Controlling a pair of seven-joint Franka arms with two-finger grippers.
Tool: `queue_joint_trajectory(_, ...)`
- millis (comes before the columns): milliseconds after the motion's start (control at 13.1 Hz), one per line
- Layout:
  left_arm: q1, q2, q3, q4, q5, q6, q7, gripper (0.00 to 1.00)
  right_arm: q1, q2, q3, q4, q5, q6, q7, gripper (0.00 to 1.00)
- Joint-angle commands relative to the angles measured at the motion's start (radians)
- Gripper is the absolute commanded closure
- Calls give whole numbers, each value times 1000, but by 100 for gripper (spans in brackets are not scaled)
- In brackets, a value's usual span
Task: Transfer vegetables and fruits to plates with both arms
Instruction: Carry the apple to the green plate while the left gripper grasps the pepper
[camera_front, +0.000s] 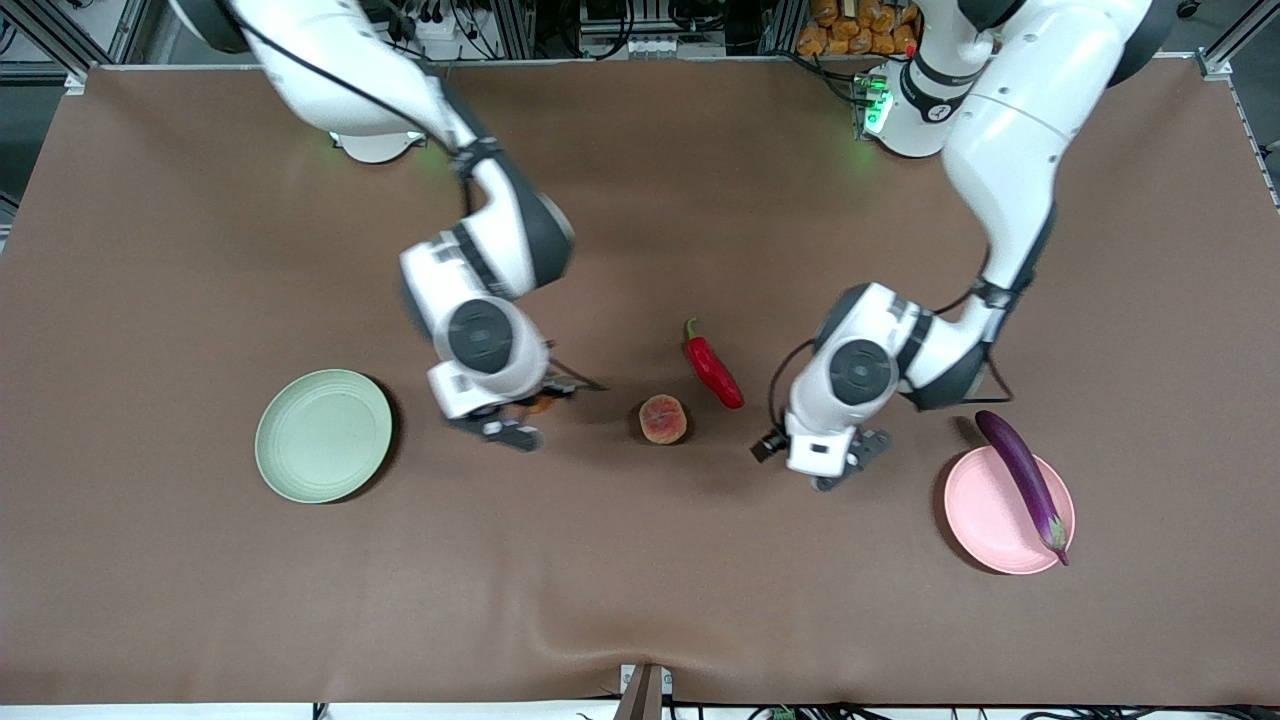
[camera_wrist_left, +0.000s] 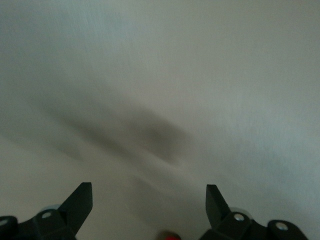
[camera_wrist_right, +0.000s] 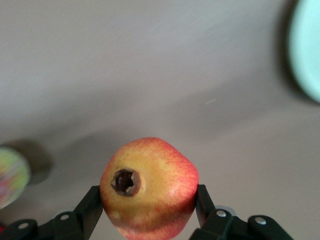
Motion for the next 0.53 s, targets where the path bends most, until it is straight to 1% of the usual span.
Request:
queue_joint_trajectory(0, -28, -21, 10, -90, 21, 88, -113, 0, -147, -98, 17, -137, -60, -17, -189, 100)
queue_joint_trajectory(76, -34, -21, 10, -101, 25, 121, -151, 0, -209, -124, 18, -189, -90, -6, -275, 100)
queue_joint_trajectory(229, -63, -18, 12, -100, 25, 161, -206, 0, -307, -172, 18, -288, -95, 43, -427, 100)
queue_joint_trajectory(381, -66, -18, 10, -100, 25, 167, -213, 0, -372, -180, 21, -383, -91, 147, -482, 100)
queue_joint_trajectory(457, -67, -17, 10, -106, 25, 167, -219, 0, -392, -184, 21, -411, -91, 184, -531, 100)
